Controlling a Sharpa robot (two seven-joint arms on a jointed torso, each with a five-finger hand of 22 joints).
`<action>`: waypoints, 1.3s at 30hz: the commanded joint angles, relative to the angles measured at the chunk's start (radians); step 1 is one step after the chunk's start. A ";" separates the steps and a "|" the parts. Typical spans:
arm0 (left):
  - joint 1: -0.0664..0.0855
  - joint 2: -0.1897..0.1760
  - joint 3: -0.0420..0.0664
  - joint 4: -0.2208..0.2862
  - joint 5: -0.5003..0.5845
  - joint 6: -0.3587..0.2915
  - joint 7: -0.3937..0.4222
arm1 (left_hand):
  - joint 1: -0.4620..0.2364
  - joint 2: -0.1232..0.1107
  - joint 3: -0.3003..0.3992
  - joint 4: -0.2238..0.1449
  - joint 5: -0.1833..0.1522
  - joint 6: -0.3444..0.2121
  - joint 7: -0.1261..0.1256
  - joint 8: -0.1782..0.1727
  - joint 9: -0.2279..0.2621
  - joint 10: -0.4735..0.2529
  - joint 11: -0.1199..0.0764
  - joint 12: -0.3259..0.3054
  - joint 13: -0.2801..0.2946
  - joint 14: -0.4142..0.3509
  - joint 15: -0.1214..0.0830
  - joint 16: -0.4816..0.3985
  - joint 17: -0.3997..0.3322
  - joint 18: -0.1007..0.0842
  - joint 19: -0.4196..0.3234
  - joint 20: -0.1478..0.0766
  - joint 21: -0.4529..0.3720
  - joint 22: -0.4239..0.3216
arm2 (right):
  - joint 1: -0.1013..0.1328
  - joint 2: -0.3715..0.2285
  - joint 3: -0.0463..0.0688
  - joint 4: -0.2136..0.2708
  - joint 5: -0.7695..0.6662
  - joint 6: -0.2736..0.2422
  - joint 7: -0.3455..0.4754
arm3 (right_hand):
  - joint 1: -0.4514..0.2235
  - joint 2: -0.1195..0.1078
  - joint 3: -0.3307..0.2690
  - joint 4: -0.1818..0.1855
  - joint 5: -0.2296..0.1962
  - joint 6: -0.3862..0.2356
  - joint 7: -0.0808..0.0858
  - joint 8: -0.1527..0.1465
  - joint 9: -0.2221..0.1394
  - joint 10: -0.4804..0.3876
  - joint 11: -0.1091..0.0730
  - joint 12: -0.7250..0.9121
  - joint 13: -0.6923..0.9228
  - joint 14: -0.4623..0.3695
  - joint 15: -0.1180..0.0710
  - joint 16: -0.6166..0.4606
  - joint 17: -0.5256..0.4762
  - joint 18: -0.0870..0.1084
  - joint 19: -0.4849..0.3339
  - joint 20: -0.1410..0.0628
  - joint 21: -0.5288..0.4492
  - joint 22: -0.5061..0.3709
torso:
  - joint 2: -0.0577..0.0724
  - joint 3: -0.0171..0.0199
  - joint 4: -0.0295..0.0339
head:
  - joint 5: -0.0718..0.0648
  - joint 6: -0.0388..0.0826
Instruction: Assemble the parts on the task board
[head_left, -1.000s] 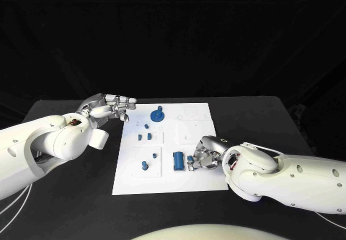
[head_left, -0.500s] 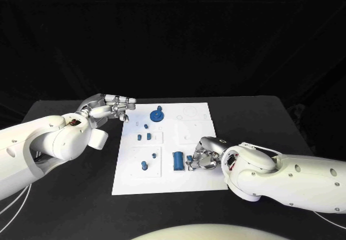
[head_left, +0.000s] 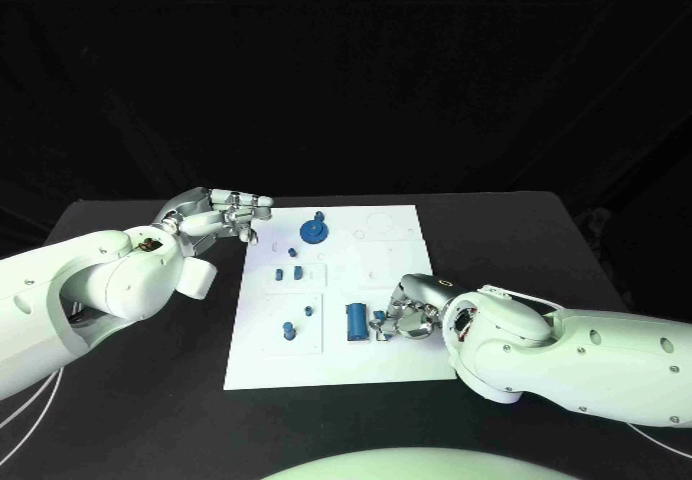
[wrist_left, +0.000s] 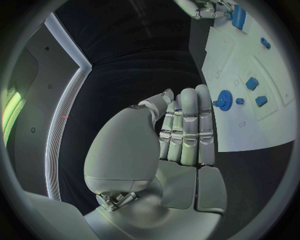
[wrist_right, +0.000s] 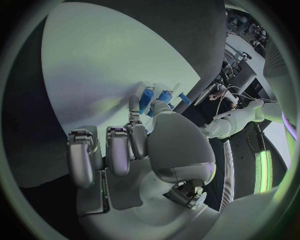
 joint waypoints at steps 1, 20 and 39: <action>0.001 0.001 0.001 0.002 0.005 0.016 0.002 | 0.001 0.010 -0.007 -0.001 0.003 0.000 0.000 -0.003 -0.001 -0.006 0.000 0.006 0.002 -0.007 -0.001 0.003 -0.001 0.005 0.001 0.005 -0.003 -0.001 | -0.001 0.001 0.000 0.004 -0.015 0.000 0.009 | -0.019 0.006 -0.012 0.000 -0.021 0.006 0.003 0.006 0.002 0.017 0.000 0.002 0.088 0.080 -0.008 0.003 0.149 -0.006 0.105 -0.006 0.005 0.263 | 0.000 0.0000 0.0002 | 0.000 0.001; 0.001 0.002 0.001 -0.001 0.005 0.015 0.000 | 0.001 0.012 -0.008 -0.002 0.003 0.000 0.001 -0.003 -0.002 -0.008 0.000 0.007 0.002 -0.008 0.000 0.004 -0.002 0.005 0.001 0.005 -0.005 -0.002 | -0.001 -0.019 0.000 0.016 -0.036 -0.016 0.014 | -0.038 0.009 -0.034 -0.003 -0.036 0.004 0.002 0.009 0.006 0.018 -0.001 0.002 0.090 0.081 -0.008 0.004 0.152 -0.006 0.105 -0.006 0.005 0.263 | -0.001 0.0002 0.0005 | 0.000 0.001; 0.001 0.000 0.000 -0.003 0.004 0.016 -0.001 | 0.002 0.013 -0.008 -0.003 0.003 0.000 0.001 -0.003 -0.002 -0.009 0.000 0.007 0.002 -0.008 0.000 0.005 -0.002 0.005 0.002 0.005 -0.005 -0.002 | -0.014 -0.087 0.000 0.076 -0.040 0.004 0.083 | 0.059 -0.023 -0.056 -0.016 -0.114 -0.007 0.005 0.012 0.011 0.010 0.002 -0.016 0.084 0.079 -0.006 -0.002 0.144 -0.004 0.100 -0.004 -0.007 0.260 | 0.000 -0.0003 -0.0011 | 0.002 0.004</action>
